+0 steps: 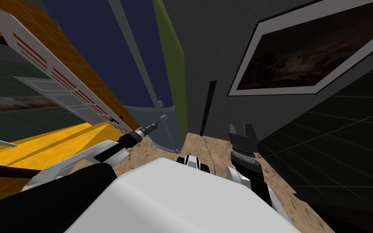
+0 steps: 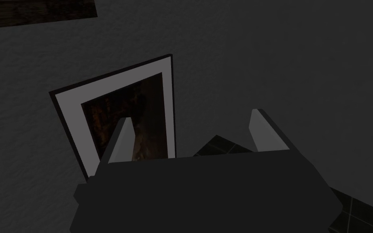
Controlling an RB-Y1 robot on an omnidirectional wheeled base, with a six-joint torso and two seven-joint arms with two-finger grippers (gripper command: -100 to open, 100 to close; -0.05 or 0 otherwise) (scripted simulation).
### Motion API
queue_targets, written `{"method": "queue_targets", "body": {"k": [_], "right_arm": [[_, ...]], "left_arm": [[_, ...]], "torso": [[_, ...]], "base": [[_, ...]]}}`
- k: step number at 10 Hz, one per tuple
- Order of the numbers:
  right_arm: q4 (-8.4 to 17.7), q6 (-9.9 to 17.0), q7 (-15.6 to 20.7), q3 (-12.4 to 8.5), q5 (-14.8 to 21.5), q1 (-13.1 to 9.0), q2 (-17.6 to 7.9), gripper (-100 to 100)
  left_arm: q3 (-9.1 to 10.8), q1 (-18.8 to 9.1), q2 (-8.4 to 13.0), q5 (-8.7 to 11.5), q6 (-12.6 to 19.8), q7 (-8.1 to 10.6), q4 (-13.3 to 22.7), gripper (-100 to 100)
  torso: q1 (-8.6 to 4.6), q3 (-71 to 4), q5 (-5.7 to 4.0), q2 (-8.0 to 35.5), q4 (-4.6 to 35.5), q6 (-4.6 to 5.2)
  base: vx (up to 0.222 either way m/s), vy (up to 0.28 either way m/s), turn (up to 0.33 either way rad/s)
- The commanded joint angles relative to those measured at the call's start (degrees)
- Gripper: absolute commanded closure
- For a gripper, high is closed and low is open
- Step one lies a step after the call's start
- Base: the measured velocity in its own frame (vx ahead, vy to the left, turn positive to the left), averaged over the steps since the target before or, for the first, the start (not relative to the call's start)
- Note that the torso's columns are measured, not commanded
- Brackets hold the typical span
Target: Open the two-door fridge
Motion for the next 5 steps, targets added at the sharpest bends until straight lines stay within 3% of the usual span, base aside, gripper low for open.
{"method": "queue_targets", "body": {"k": [1, 2, 4, 5], "right_arm": [[0.0, 0.0, 0.0, 0.0, 0.0, 0.0, 0.0, 0], [0.0, 0.0, 0.0, 0.0, 0.0, 0.0, 0.0, 0], [0.0, 0.0, 0.0, 0.0, 0.0, 0.0, 0.0, 0], [0.0, 0.0, 0.0, 0.0, 0.0, 0.0, 0.0, 0]], "left_arm": [[0.9, 3.0, 3.0, 3.0, -4.1, -2.13, 3.1, 100], [0.9, 3.0, 4.6, 4.5, -5.5, -2.13, 4.6, 100], [0.9, 3.0, 4.8, 4.5, -8.6, -2.13, 4.6, 100], [1.88, 5.6, 7.7, 7.5, -10.3, -4.08, 7.2, 100]], "torso": [[-0.31, -0.1, -0.13, -0.1, 0.0, 0.01], [-0.26, 0.0, -0.13, 0.1, 0.0, -0.02], [-0.38, 0.0, -0.15, 0.1, 0.0, 0.02], [-0.37, -0.1, -0.15, -0.1, 0.0, 0.01]], "base": [[-0.089, 0.052, 0.112], [-0.112, 0.037, 0.07], [-0.036, 0.003, -0.005], [-0.095, 0.028, 0.116]]}}
